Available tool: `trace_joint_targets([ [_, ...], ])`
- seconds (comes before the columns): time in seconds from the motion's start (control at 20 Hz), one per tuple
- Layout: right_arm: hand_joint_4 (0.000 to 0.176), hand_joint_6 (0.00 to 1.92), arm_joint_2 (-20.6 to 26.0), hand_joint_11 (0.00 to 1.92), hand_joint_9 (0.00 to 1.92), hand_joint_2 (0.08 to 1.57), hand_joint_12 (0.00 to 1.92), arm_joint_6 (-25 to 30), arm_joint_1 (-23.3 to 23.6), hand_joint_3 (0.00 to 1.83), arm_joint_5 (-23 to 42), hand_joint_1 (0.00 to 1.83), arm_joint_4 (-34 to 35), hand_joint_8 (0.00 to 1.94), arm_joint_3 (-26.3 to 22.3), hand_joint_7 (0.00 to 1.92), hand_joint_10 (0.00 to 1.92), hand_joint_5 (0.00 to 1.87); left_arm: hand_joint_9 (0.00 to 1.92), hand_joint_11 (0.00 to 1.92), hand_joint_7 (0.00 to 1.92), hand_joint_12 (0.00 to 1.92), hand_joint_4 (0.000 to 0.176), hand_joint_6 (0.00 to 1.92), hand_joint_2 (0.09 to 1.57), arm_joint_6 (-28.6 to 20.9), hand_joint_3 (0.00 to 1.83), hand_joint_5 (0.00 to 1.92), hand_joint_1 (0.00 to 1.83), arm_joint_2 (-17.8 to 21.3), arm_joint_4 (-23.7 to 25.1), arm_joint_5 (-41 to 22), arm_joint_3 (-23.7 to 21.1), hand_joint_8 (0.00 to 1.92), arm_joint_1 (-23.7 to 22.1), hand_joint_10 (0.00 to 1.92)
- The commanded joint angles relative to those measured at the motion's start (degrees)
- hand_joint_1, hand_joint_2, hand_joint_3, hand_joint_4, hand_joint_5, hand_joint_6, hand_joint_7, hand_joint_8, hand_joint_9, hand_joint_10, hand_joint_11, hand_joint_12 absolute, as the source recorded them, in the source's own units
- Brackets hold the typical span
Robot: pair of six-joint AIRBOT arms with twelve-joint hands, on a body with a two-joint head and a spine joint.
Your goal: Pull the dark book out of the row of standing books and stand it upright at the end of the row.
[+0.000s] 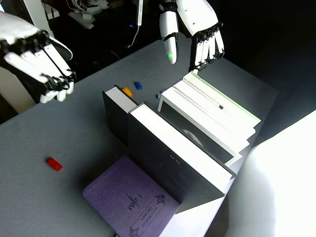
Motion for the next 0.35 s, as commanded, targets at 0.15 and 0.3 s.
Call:
trace_joint_targets([
  [0.15, 0.000, 1.23, 0.6, 0.31, 0.52, 1.23, 1.92, 6.6, 1.6, 0.00, -4.2, 0.06, -4.8, 1.32, 3.4, 0.67, 1.60, 0.65, 0.64, 0.37, 0.76, 1.89, 0.000, 1.18, 1.33, 0.1, 0.00, 0.59, 0.13, 0.4, 3.2, -1.3, 0.0, 1.14, -0.6, 1.49],
  [0.3, 0.000, 1.25, 0.9, 0.27, 0.49, 1.23, 1.92, 7.4, 2.2, 0.00, -5.0, 0.03, -4.8, 1.35, 4.9, 0.65, 1.66, 0.65, 0.68, 0.40, 0.79, 1.87, 0.000, 1.12, 1.34, 0.1, 0.00, 0.62, 0.17, 0.4, 3.2, -1.3, 0.0, 1.10, -0.5, 1.45],
])
